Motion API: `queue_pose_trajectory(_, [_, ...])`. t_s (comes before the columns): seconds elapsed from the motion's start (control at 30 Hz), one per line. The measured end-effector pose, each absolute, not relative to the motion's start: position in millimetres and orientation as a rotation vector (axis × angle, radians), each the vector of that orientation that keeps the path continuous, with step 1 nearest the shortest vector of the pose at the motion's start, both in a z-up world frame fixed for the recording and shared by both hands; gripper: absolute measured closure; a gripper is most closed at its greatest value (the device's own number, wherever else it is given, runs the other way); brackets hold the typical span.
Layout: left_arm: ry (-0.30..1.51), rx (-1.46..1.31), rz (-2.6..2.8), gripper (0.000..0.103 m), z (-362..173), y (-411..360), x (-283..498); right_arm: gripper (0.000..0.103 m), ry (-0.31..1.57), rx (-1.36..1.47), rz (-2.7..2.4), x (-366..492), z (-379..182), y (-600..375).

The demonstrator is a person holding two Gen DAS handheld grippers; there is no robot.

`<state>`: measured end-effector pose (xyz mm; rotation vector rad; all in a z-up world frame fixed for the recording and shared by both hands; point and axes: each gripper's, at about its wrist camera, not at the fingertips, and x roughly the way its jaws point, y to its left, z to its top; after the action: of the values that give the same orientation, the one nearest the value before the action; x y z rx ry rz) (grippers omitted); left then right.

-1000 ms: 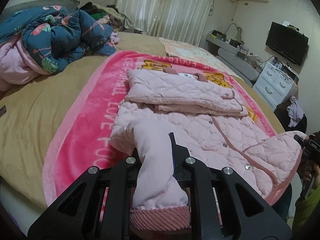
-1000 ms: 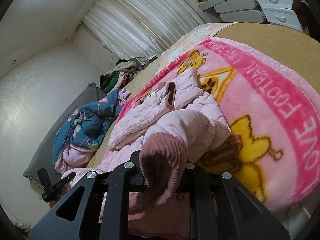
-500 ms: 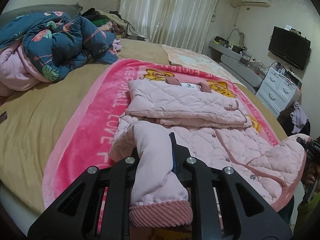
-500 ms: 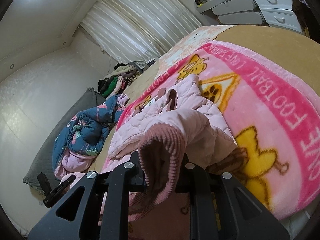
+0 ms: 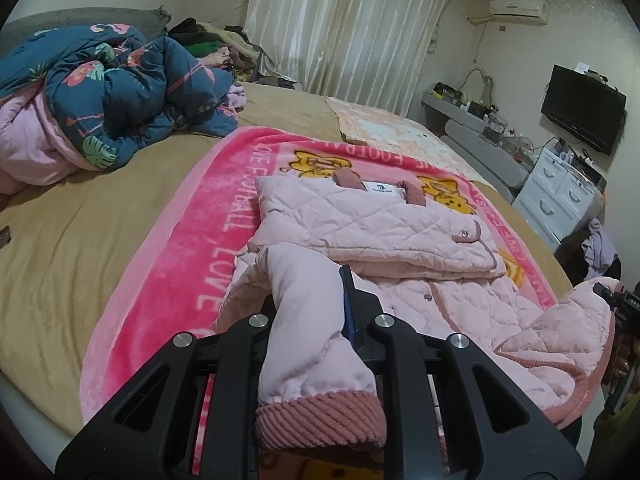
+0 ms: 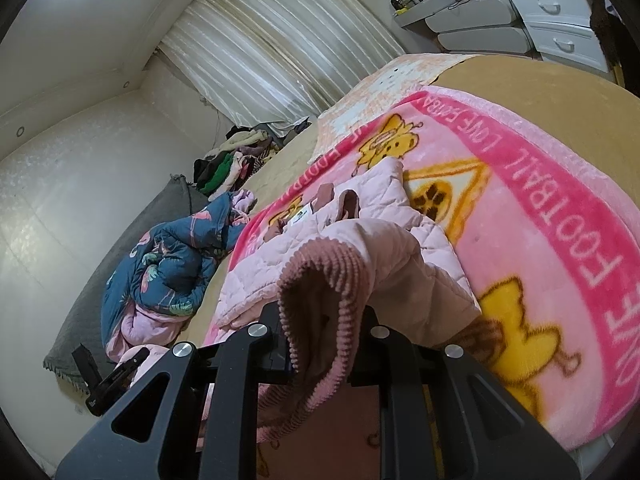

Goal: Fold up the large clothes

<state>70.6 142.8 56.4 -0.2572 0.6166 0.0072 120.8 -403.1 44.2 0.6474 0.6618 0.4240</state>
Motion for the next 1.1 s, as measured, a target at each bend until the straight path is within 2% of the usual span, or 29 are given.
queue_pose_trajectory(0.57, [0.592,-0.263,0.030,0.091,86.4,152.5,106.4,0.087,0.629,0.633,0.418,168.4,90.0,-392.4])
queue_pose_trajectory(0.9, [0.621,-0.242,0.052,0.090,83.5,155.0,134.5,0.086,0.673,0.667,0.406,198.5,91.4,-389.0])
queue_pose_trajectory(1.07, [0.640,-0.233,0.059,0.090,79.7,154.7,149.0,0.082,0.701,0.687,0.411,208.4,88.0,-389.3])
queue_pose_trajectory(1.1, [0.645,-0.233,0.060,0.090,78.6,155.5,151.9,0.079,0.707,0.698,0.414,210.8,86.7,-389.7])
